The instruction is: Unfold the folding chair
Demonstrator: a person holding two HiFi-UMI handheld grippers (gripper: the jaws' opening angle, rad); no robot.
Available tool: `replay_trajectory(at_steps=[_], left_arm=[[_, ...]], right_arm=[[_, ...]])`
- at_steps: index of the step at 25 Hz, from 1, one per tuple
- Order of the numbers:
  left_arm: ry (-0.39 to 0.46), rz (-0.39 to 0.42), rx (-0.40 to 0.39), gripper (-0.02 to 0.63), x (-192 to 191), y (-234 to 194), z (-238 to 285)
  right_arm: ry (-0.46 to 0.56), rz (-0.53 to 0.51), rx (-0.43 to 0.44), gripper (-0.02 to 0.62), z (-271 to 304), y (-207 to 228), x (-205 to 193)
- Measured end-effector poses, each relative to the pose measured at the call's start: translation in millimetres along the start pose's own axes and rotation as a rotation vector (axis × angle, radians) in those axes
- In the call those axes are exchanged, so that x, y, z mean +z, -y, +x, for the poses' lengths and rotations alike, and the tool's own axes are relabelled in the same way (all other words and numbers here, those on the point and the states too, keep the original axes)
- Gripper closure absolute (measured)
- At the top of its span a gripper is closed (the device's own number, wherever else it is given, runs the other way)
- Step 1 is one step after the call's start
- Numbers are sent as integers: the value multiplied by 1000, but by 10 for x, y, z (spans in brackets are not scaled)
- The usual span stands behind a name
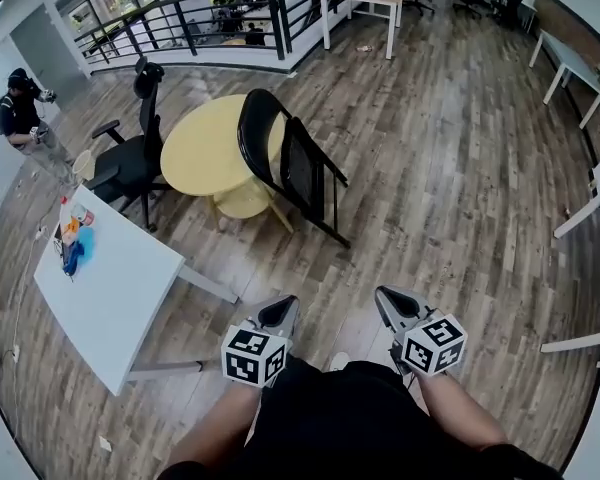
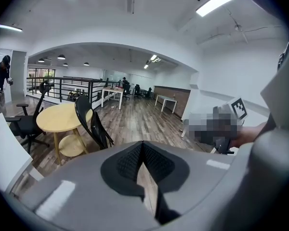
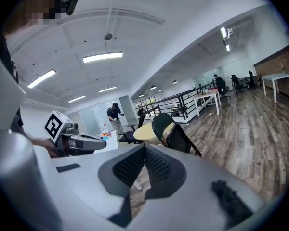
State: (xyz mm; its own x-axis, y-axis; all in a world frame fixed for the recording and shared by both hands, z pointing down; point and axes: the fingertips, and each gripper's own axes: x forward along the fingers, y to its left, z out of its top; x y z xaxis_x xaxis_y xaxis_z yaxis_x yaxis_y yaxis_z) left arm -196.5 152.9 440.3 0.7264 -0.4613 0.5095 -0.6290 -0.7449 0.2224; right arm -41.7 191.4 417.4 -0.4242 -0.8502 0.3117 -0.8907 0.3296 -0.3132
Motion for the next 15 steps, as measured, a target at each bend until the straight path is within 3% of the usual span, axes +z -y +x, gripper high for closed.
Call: replay_trajectory(at_steps=[7, 15], left_arm=[[22, 0, 43, 598, 118, -122, -22], [13, -35, 67, 598, -81, -286, -63]], right_arm=[[9, -16, 28, 600, 63, 18, 80], [-6, -33, 40, 600, 238, 28, -3]])
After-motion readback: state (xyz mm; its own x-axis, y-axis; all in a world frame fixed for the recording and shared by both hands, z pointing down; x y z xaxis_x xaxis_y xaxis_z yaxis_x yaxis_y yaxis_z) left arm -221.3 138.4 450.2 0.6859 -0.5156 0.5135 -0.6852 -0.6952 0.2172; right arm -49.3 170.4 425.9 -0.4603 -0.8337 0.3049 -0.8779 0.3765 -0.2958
